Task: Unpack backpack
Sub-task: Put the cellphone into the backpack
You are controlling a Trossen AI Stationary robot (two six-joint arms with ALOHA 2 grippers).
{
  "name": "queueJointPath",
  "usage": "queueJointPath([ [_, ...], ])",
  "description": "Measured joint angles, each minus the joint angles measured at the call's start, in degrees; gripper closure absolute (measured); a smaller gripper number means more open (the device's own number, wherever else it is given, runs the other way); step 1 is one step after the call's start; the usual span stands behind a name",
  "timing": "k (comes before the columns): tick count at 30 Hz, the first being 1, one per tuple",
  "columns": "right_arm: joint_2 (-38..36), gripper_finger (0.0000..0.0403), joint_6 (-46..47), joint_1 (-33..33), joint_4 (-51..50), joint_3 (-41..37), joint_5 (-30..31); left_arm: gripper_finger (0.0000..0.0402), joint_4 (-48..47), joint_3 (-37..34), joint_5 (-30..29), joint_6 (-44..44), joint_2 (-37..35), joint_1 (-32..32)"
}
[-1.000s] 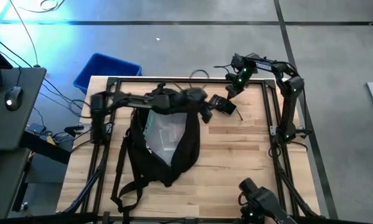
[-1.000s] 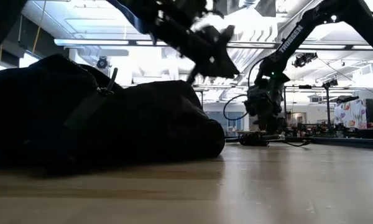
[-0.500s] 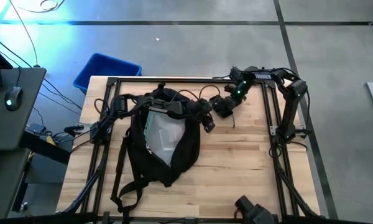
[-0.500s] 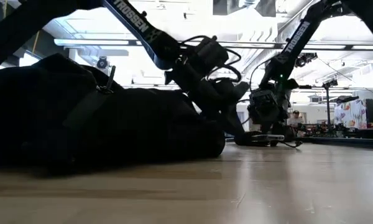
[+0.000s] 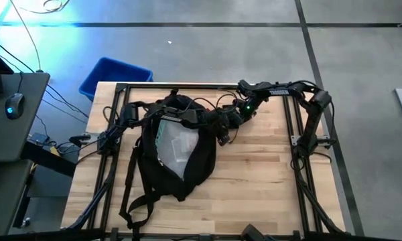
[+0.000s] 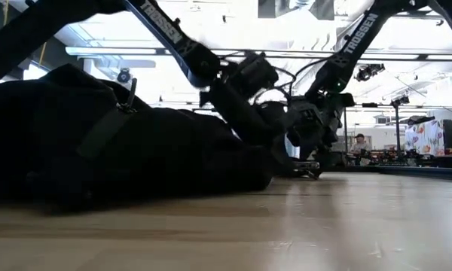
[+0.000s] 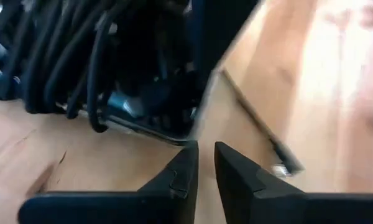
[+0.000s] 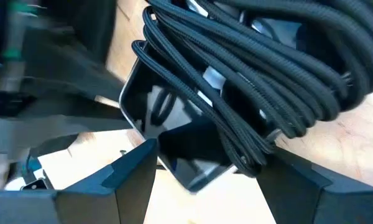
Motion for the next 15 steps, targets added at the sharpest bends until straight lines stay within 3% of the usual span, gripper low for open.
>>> queueJointPath([
  [4, -0.85, 0.0160, 0.12, -0.81, 0.11, -0.04, 0.86, 0.0392, -2.85, 1.35, -0.33, 1.76, -4.42, -1.64],
  [9, -0.96, 0.0160, 4.83, -2.40, 3.25, -0.68, 0.22, 0.0399, -8.80, 1.34, -11.92, 0.48, -4.11, -1.41],
  [15, -1.21, 0.0160, 12.81, -1.73, 12.22, -4.46, -2.39, 0.0401, -7.90, 1.37, -12.62, -3.27, -1.47, 1.91],
])
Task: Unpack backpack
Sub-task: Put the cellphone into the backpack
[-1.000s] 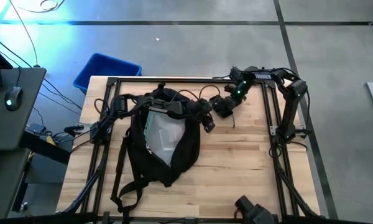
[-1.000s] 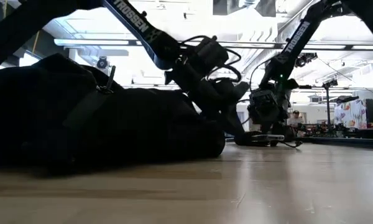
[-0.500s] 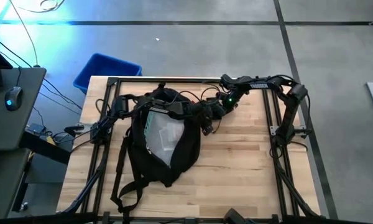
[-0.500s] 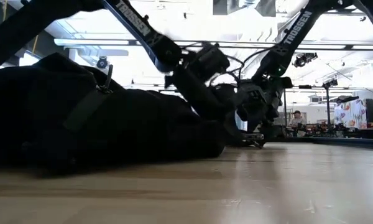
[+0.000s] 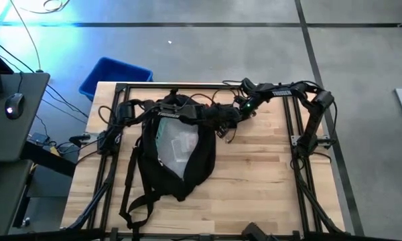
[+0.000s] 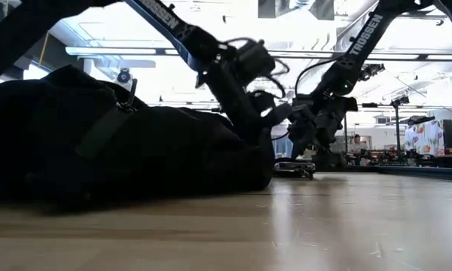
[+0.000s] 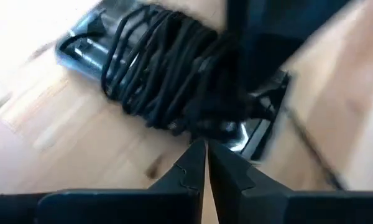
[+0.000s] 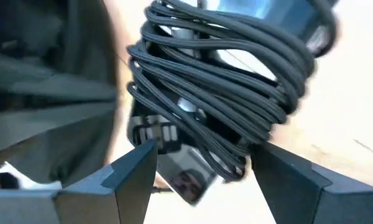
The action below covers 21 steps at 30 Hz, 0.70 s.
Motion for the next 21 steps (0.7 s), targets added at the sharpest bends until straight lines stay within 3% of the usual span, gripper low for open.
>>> queueJointPath([
  [5, -0.23, 0.0160, 8.37, 2.09, 11.61, -4.88, -2.49, 0.0401, 2.85, -0.14, 5.05, -0.07, 2.45, 1.66],
  [10, -0.08, 0.0181, 9.58, 4.23, 17.08, -6.07, -3.13, 0.0401, 5.61, -0.23, 9.76, -0.24, 4.24, 1.26],
  [13, -1.08, 0.0235, 9.58, 5.08, 16.55, -6.23, -2.31, 0.0401, 5.60, -0.16, 9.90, -0.13, 3.83, 0.05],
  [18, -7.85, 0.0372, 5.72, 4.52, 11.81, -6.29, 0.81, 0.0401, 1.54, -0.27, 10.93, -0.24, -0.30, -1.82],
  [21, -13.84, 0.0385, 3.91, 3.41, 6.19, -6.24, 6.07, 0.0401, -1.51, -0.27, 9.16, 1.13, -5.68, -2.70],
])
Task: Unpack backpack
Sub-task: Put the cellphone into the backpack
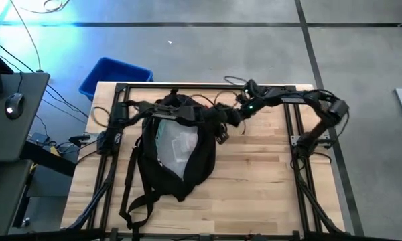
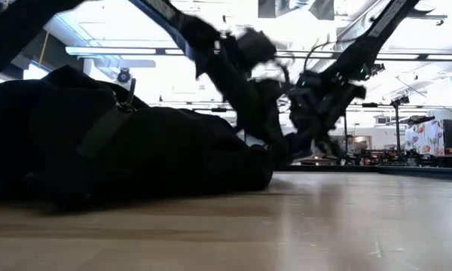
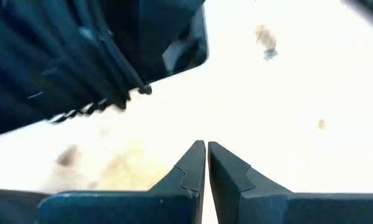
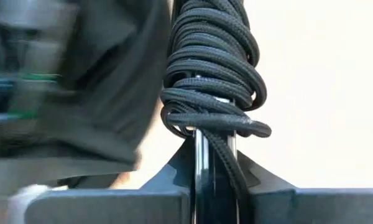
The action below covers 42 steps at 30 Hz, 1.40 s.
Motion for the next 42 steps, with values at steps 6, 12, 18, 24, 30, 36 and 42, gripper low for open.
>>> queueJointPath([
  [6, -10.39, 0.0392, -1.58, -0.31, -5.75, 2.76, 2.04, 0.0402, -5.41, 0.04, -10.14, 2.78, -13.72, -1.82],
  [12, -10.82, 0.0392, 0.72, 7.53, -4.13, 10.77, 1.27, 0.0401, -12.73, 0.09, -20.06, 6.30, -27.65, -4.01],
  [18, -1.53, 0.0392, 4.19, 18.12, -2.76, 22.05, 1.13, 0.0401, -24.02, 0.09, -28.40, 5.78, -40.15, -8.33],
  [24, 14.51, 0.0392, 8.97, 25.08, -4.70, 38.74, -3.04, 0.0401, -34.22, 0.07, -34.46, 0.32, -48.61, -14.78],
  [30, 30.86, 0.0378, 11.73, 27.56, -10.80, 55.98, -1.67, 0.0401, -44.85, 0.07, -36.67, -7.06, -51.10, -21.35],
  [36, 42.60, 0.0353, 13.03, 27.92, -11.65, 67.65, -6.43, 0.0401, -54.71, 0.00, -36.21, -14.69, -50.23, -27.43],
  [42, 44.79, 0.0342, 6.26, 27.82, -16.95, 72.14, -7.08, 0.0401, -63.65, -0.02, -36.30, -25.85, -49.90, -34.41],
])
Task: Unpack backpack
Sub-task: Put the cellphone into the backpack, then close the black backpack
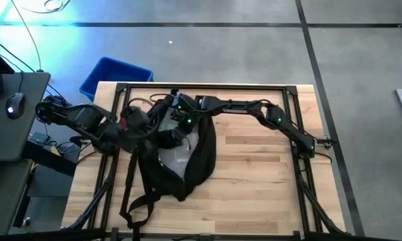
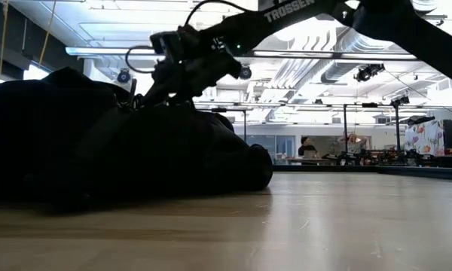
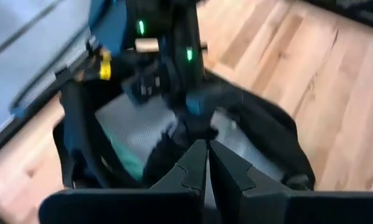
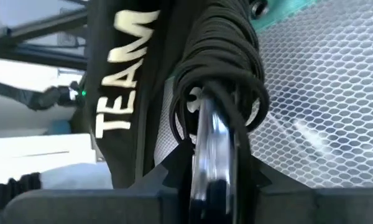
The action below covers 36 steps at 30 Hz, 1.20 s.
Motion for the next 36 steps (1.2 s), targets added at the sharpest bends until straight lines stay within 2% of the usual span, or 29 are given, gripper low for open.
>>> queueJointPath([
  [6, -0.46, 0.0302, -6.94, -1.47, -8.98, 3.61, 0.42, 0.0401, -5.00, 0.00, -4.20, -7.69, -0.02, -6.69],
  [9, -0.60, 0.0269, -9.33, -2.00, -12.93, 4.76, 3.86, 0.0401, -5.33, -0.24, -7.30, -9.64, -0.02, -8.60],
  [12, -0.56, 0.0239, -11.77, -2.95, -19.00, 7.39, 4.58, 0.0401, -5.41, -1.13, -8.74, -11.98, -0.06, -9.81],
  [14, -0.84, 0.0226, -14.70, -3.49, -21.37, 10.10, 7.54, 0.0401, -5.64, -2.11, -8.96, -13.81, -0.05, -10.46],
  [18, -1.29, 0.0218, -22.74, -3.54, -24.58, 14.95, 16.07, 0.0401, -5.72, -5.51, -8.98, -18.64, -0.12, -10.75],
  [21, -3.19, 0.0218, -26.42, -3.07, -21.62, 12.05, 17.94, 0.0401, -5.92, -7.26, -8.90, -23.15, -0.17, -10.73],
  [27, -2.39, 0.0218, -34.13, -2.69, -23.13, 10.71, 24.81, 0.0401, -7.86, -8.95, -7.80, -34.74, -0.24, -10.73],
  [29, -2.35, 0.0218, -37.93, -2.77, -25.08, 10.06, 23.43, 0.0402, -8.04, -10.33, -7.32, -38.34, -0.31, -10.73],
  [33, -2.87, 0.0218, -49.03, -2.70, -32.94, 10.16, 11.81, 0.0401, -5.11, -15.15, -6.63, -43.94, -0.31, -10.62],
  [34, -2.92, 0.0218, -51.76, -2.70, -35.77, 10.17, 10.35, 0.0402, -3.56, -16.87, -5.85, -44.82, -0.31, -10.57],
  [36, -2.20, 0.0218, -55.39, -2.67, -38.27, 10.17, 11.23, 0.0402, 0.38, -20.87, -3.72, -46.93, -0.24, -10.49],
])
